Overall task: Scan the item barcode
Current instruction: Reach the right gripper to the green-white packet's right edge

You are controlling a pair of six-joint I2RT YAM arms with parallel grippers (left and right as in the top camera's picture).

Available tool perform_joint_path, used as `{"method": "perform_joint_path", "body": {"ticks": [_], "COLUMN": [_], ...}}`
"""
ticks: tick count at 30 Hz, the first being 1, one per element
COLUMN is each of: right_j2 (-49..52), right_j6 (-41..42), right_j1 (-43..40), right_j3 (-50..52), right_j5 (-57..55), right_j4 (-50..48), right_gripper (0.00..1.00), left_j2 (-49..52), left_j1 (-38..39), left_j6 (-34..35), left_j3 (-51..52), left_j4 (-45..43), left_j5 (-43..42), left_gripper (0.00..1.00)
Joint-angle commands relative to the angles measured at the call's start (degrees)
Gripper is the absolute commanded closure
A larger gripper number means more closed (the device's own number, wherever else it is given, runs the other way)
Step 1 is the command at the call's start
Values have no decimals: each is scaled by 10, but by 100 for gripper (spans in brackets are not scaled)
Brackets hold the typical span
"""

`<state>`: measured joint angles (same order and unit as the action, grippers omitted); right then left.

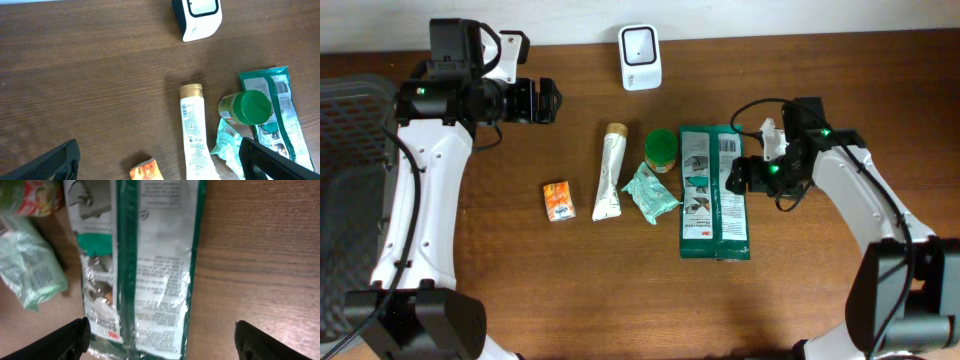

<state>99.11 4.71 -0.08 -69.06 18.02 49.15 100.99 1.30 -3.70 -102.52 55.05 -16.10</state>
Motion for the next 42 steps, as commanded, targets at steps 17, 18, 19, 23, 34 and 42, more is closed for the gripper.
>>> {"method": "perform_joint_path", "body": {"ticks": [17,18,19,23,34,42], "right_j2": [116,116,116,116,116,116], "right_j6": [-88,-88,-88,-88,-88,-83], "right_j1": [-69,-68,-67,-68,-68,-68], "right_j3": [-5,-5,-5,-5,-5,-5], "right_j5": [146,146,146,160,163,162], "right_j4": [-62,-63,-64,-63,-54,-55], "right_gripper": [26,26,26,26,25,28], "left_j2": [3,3,3,3,6,40], "left_j1": [-3,-3,-3,-3,65,200], "left_j6": [-11,-11,-11,-11,-11,130], "left_j3": [0,0,0,0,4,7], "left_j4": [0,0,0,8,-8,-8], "left_j5": [-6,-6,-6,-14,-146,-7], "left_gripper": [1,1,1,1,1,100]}}
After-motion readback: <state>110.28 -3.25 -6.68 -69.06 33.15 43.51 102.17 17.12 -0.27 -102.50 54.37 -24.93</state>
